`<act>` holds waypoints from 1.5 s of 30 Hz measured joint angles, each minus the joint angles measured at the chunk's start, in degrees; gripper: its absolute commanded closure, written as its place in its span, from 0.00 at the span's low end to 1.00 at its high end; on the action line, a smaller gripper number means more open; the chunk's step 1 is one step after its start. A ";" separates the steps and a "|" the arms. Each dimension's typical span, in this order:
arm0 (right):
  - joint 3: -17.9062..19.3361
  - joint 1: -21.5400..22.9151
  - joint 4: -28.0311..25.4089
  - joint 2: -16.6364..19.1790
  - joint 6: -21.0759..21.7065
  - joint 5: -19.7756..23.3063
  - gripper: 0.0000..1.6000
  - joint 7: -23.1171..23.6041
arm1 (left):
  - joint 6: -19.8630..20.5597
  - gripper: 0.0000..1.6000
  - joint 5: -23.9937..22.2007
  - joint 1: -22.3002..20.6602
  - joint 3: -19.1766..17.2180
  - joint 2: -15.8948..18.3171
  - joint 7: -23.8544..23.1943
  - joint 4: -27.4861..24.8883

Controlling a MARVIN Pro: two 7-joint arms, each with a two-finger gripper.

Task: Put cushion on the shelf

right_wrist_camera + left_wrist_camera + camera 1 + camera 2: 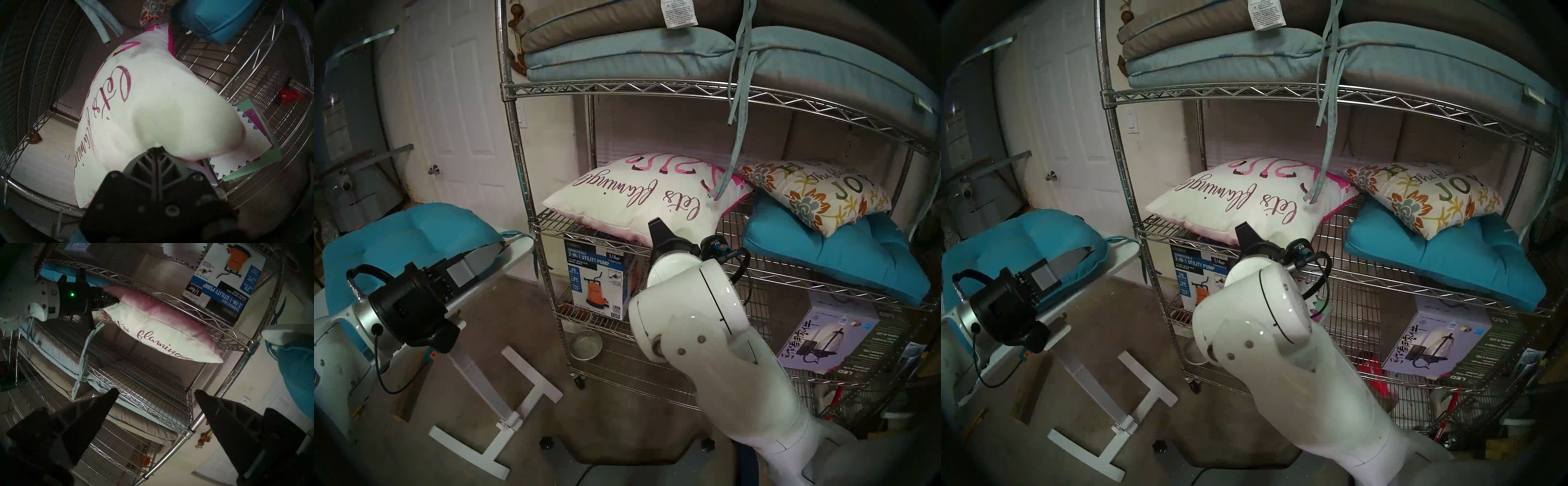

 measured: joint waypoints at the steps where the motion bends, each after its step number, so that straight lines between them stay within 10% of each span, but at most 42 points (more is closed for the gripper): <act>1: 0.24 0.29 0.53 -0.07 0.12 0.07 1.00 0.07 | 0.00 0.00 0.05 0.06 -0.04 -0.09 0.17 0.00; 45: 5.73 8.32 15.77 -1.93 2.49 6.94 1.00 7.03 | 0.00 0.00 1.61 0.98 -0.88 -2.41 3.75 -0.01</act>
